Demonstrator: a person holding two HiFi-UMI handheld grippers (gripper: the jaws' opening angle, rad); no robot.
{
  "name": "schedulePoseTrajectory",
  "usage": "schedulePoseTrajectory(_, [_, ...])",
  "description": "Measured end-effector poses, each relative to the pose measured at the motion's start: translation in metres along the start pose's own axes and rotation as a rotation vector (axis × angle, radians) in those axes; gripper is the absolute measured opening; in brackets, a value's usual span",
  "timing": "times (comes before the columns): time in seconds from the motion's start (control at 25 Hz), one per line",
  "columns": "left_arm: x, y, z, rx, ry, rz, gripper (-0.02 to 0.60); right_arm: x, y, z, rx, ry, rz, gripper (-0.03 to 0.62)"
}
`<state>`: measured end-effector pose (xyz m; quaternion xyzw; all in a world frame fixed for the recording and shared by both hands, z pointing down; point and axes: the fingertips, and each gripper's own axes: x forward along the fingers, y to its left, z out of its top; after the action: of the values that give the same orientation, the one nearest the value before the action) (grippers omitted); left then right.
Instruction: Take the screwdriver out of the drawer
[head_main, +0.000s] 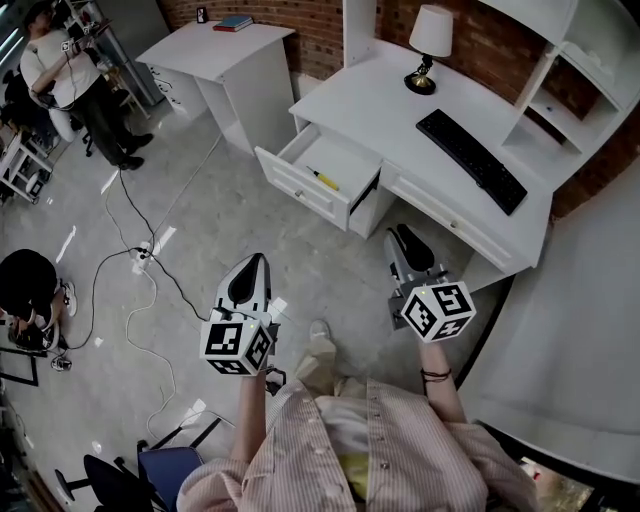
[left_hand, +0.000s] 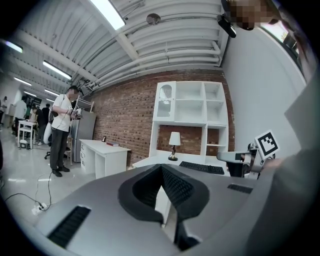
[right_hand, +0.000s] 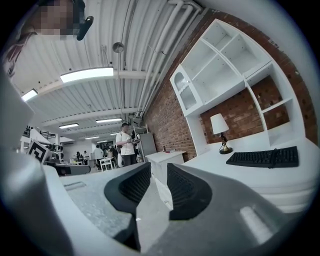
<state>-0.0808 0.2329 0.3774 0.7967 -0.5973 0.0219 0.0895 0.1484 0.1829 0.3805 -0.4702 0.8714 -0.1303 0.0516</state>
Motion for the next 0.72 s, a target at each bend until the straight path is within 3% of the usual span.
schedulePoseTrajectory(0.72, [0.132, 0.104, 0.005, -0.059, 0.055, -0.052, -0.002, 0.149, -0.032, -0.014, 0.035, 0.039, -0.064, 0.118])
